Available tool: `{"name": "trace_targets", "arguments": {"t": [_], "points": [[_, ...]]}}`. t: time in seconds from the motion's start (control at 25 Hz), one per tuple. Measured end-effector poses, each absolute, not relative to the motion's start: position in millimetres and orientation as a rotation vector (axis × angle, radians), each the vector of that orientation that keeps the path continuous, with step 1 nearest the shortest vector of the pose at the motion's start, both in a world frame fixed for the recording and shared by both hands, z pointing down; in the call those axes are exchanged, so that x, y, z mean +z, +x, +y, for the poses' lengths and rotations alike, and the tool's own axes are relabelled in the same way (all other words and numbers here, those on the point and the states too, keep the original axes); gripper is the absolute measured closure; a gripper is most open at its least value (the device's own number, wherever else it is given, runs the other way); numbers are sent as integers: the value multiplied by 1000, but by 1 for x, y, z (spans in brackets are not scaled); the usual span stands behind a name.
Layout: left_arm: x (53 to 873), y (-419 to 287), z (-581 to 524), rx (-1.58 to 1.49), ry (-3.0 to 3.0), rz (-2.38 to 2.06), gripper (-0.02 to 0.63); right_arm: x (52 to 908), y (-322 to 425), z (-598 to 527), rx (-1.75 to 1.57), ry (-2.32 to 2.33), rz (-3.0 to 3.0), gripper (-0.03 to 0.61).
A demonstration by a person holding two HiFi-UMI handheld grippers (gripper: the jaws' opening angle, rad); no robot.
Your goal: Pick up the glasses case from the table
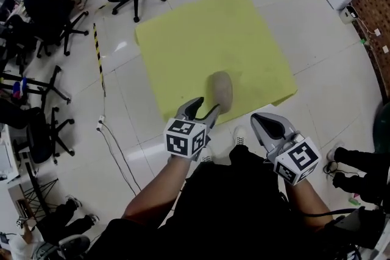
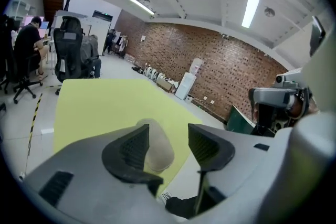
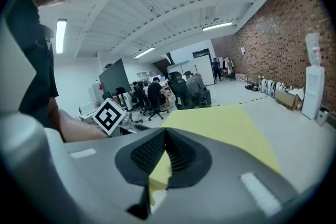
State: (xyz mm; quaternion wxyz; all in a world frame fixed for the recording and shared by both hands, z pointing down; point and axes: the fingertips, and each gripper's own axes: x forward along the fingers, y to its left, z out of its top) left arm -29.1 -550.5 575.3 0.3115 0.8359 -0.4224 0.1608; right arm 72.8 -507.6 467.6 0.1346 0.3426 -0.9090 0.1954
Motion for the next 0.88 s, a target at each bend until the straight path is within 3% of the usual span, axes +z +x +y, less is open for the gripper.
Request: {"name": "trace_targets", "arguments": {"t": [0.32,0.88], "points": [[666,-1,-595,519,1942,-1133,225,499,99,-553,643,891,-2644,575],[740,18,-614,720,1779,-1167,155,529,136,-594,731,827,-2630,575]]}}
